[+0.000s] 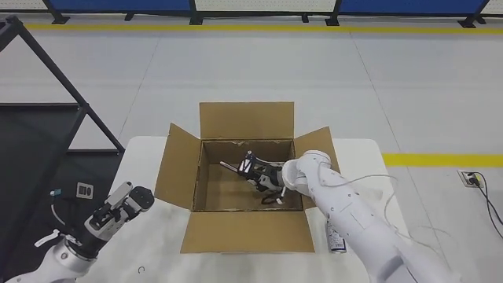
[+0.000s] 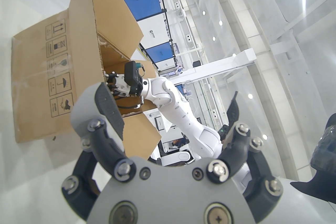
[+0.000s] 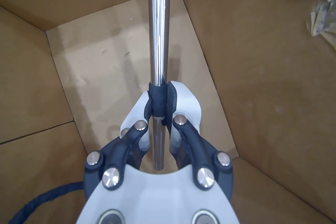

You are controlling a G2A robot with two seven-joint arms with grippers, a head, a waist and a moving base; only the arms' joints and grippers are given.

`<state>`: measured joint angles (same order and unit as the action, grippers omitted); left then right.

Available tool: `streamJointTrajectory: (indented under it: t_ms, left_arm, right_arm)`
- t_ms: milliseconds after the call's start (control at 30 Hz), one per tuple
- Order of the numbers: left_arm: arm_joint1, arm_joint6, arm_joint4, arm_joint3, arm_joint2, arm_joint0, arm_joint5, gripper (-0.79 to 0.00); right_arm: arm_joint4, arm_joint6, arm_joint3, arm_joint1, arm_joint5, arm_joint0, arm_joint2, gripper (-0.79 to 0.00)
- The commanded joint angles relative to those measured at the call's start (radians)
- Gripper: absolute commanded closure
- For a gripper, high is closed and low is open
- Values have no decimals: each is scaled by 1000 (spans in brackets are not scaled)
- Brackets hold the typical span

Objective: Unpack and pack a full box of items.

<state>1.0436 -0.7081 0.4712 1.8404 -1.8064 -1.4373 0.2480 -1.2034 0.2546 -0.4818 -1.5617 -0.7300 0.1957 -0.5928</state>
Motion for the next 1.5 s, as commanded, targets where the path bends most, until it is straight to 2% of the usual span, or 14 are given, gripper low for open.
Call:
streamJointTrajectory:
  t_ms: [0,500,733,900,1033,1267,1367,1467]
  left_arm:
    - [0,1,-1,0,0,-2,0,-785]
    - [0,6,-5,3,0,-6,-1,-785]
    - [2,29,-9,14,7,-13,-12,-785]
    - [2,38,-10,17,13,-11,-15,-785]
    - [3,40,-12,16,19,-9,-17,-785]
    - [3,40,-18,13,34,-1,-23,-785]
    - [3,40,-22,12,37,3,-25,-785]
    - [3,41,-23,11,38,5,-27,-785]
  right_arm:
    - [8,29,-31,14,10,13,-17,0]
    - [9,22,-40,15,19,25,-18,0]
    - [-59,-50,-146,59,2,54,-57,0]
    - [-123,-65,-321,116,21,121,-122,0]
    - [-173,-62,-527,174,20,220,-213,0]
    - [-205,-133,-942,279,-94,473,-465,0]
    - [-186,-183,-1056,305,-135,566,-557,0]
    - [-162,-205,-1112,320,-155,623,-615,0]
